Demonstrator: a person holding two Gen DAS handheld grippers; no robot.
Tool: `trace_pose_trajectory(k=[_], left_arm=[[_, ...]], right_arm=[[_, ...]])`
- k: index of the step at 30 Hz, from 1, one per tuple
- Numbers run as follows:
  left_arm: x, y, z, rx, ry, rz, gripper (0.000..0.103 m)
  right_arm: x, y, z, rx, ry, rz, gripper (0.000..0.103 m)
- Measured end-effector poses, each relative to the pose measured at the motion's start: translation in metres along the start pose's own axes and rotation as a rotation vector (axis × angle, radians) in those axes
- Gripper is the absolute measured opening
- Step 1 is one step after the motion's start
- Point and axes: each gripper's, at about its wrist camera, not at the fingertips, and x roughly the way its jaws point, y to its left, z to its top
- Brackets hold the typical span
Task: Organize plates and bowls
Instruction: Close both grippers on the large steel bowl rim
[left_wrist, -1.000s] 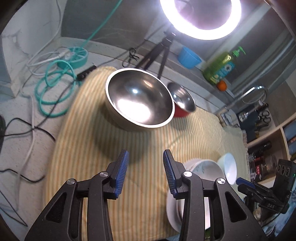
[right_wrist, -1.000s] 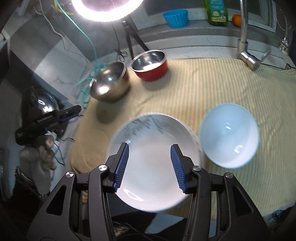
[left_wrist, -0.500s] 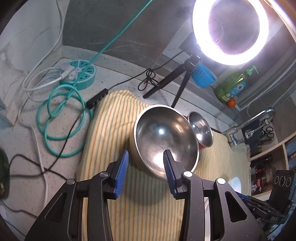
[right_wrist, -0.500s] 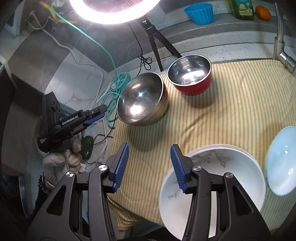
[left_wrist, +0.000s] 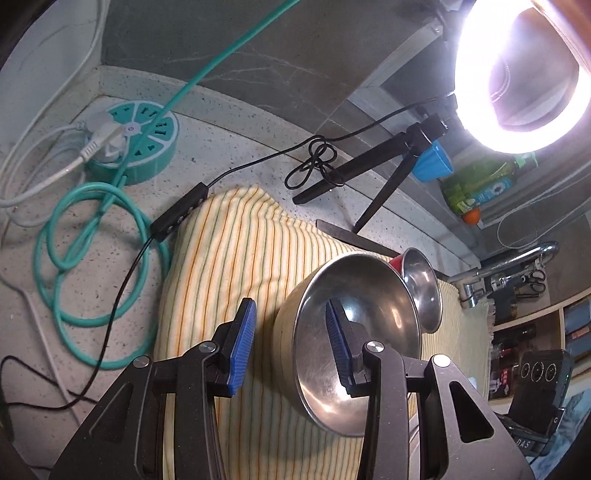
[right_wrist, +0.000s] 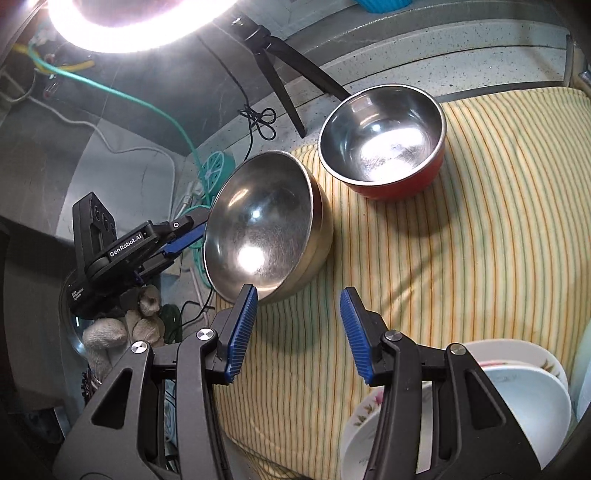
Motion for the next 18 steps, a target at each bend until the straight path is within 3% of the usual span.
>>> trace_pose_trajectory(k=[9,15,18], left_arm=[[0.015,-0.001,0.005,0.008,0.022,-0.006,0.037],[0.021,-0.002,0.005,0.021,0.034,0.001,0.034],[0.023,-0.003,0.005,0.026,0.041,-0.003,0.030]], right_arm=[[0.028,0.004,0.014,-0.007,0.025,-0.030,0.049],[0.044,0.002,0.021,0.007,0.048,-0.036,0.041],[0.049,0.001,0.023,0.004,0.058,-0.039,0.032]])
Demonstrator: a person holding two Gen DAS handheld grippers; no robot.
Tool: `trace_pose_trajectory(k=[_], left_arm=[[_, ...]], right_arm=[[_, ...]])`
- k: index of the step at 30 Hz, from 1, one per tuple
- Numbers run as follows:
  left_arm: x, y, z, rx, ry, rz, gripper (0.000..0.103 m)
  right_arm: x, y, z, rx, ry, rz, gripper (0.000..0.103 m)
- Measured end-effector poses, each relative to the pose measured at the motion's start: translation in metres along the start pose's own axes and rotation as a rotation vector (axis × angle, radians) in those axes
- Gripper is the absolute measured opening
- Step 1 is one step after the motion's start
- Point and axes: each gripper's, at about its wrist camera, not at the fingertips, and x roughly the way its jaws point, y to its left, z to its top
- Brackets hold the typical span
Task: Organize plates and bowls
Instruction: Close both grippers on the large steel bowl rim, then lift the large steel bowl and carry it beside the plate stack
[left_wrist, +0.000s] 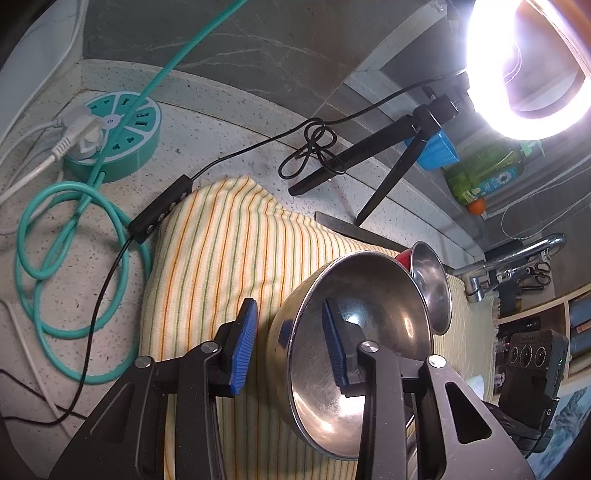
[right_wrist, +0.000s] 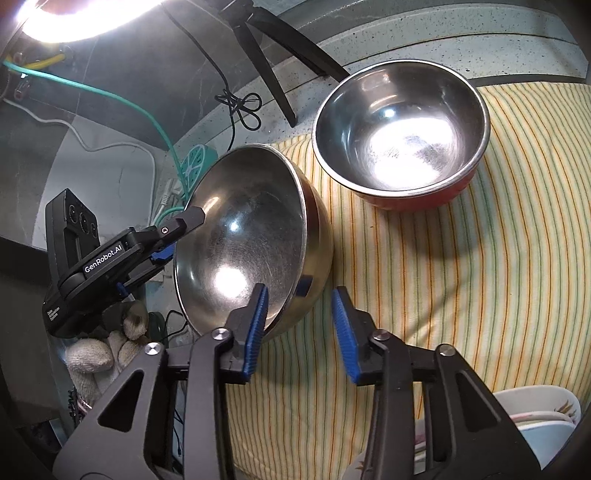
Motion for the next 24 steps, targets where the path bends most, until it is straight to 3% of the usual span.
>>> trace_pose_trajectory(k=[4,14,24], left_arm=[[0.004,-0.003,-0.002,0.010,0.012,-0.004,0.021],[-0.009,-0.007,-0.011,0.011,-0.007,0.002,0.021],[-0.037,-0.010,-0.042,0.001,-0.034,0.000,0.021]], right_arm=[[0.005,0.006,0.002,-0.009,0.008,0.002,0.027],[0.006,0.013,-0.007,-0.015,0.049,0.013,0.027],[-0.009,0.023,-0.036,-0.053,0.074,0.053,0.027]])
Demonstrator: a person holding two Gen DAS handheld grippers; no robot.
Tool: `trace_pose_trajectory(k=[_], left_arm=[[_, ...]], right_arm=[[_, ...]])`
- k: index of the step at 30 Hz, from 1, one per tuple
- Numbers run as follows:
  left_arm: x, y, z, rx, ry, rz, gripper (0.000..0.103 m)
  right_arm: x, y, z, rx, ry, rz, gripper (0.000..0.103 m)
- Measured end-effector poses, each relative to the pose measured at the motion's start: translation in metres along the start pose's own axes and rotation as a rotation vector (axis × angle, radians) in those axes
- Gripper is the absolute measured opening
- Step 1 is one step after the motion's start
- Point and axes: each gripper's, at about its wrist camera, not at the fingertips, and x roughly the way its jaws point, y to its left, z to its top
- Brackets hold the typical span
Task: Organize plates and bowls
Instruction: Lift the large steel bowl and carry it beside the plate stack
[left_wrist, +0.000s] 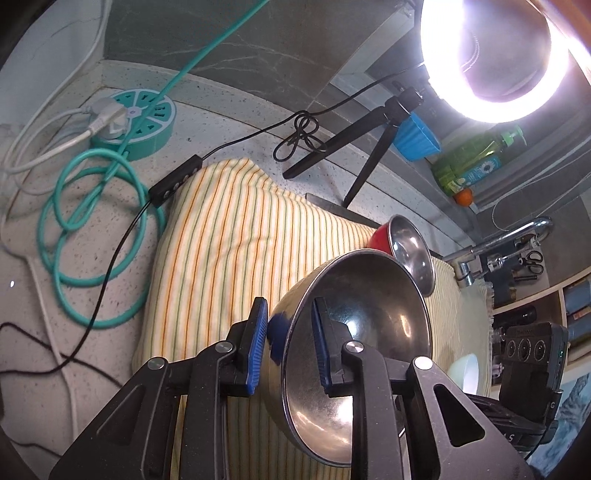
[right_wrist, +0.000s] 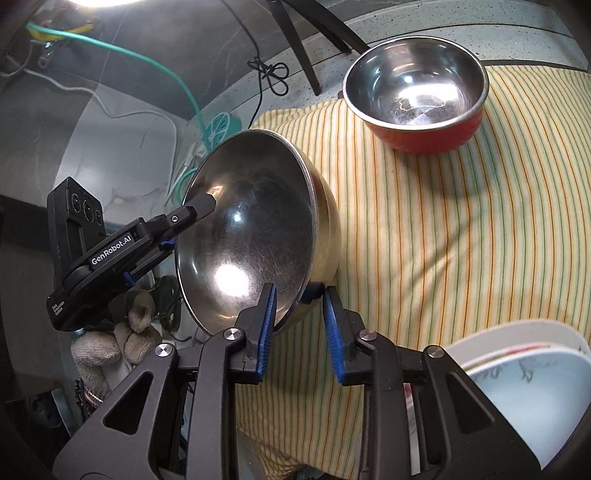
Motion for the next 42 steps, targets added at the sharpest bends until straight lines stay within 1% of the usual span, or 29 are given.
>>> trace_pose_trajectory(k=[7,8,12,24,32,36,42], left_arm=[[-0.020,-0.002,-0.030,-0.018,-0.019,0.001,0.021],[-0.022,-0.002,-0.035,-0.020,-0.021,0.001,0.021],[-0.029,-0.002,-0.052,-0.030,-0.022,0.000,0.021],[-0.043,0.009,-0.101,-0.075,-0.016,0.025,0.021],[-0.048,0.015,-0.122,-0.094,-0.011,0.040,0.021],[-0.050,0.016,-0.127,-0.101,-0.015,0.047,0.021],[-0.051,0.016,-0.133,-0.103,-0.007,0.058,0.021]], right_arm=[[-0.006,0.008,-0.022,-0.034,0.013,0.000,0.027],[-0.014,0.007,-0.030,-0.036,0.017,0.004,0.027],[-0.016,0.004,-0.046,-0.043,0.037,0.011,0.027],[0.003,0.005,-0.089,-0.087,0.125,0.011,0.027],[0.010,0.006,-0.110,-0.106,0.170,0.011,0.027],[0.016,0.012,-0.113,-0.122,0.183,0.010,0.027],[0.012,0.013,-0.122,-0.132,0.191,0.011,0.027]])
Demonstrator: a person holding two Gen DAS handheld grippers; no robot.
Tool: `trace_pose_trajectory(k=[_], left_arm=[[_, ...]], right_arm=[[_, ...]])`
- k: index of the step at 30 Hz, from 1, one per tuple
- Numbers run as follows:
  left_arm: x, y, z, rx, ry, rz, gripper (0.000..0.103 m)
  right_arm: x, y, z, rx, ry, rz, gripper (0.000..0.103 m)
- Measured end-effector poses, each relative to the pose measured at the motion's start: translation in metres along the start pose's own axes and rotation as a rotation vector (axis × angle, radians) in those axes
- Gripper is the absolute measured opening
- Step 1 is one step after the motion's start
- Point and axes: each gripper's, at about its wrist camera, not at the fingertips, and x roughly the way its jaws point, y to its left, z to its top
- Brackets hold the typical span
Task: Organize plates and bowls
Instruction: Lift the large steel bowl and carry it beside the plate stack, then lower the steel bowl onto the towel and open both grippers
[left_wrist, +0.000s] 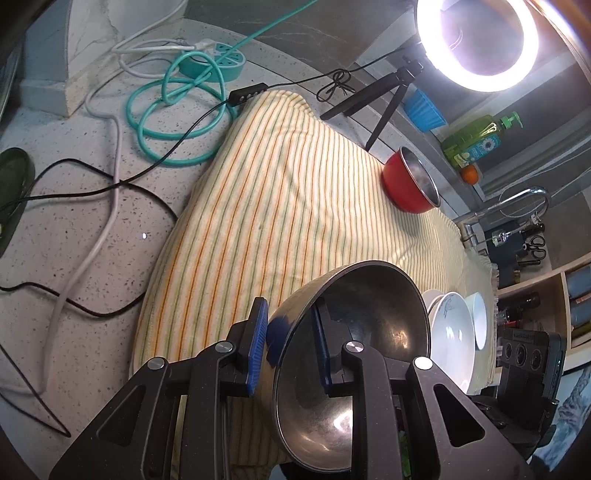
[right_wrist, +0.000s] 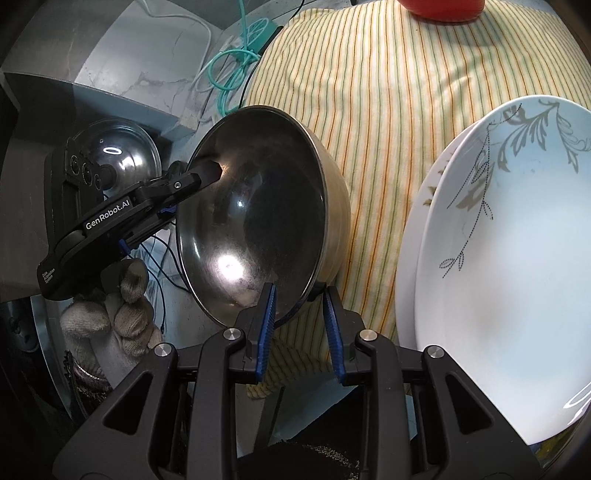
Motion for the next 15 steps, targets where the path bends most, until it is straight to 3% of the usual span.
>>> trace_pose_trajectory(k=[9,12,14,15], left_arm=[[0.003,0.003,-0.006,-0.008,0.008,0.015,0.021],[0.002,0.001,-0.006,-0.002,0.007,0.018,0.033],[0.001,-0.003,-0.006,0.012,0.001,0.022,0.034],[0.000,-0.005,-0.005,0.018,0.000,0.024,0.036]], right_arm=[[0.000,0.002,0.001,-0.019,-0.004,-0.004,0.029],[-0.004,0.005,0.001,-0.039,-0.019,-0.009,0.029],[-0.007,0.007,0.001,-0.052,-0.028,-0.018,0.035],[-0.009,0.008,0.001,-0.059,-0.035,-0.023,0.043]])
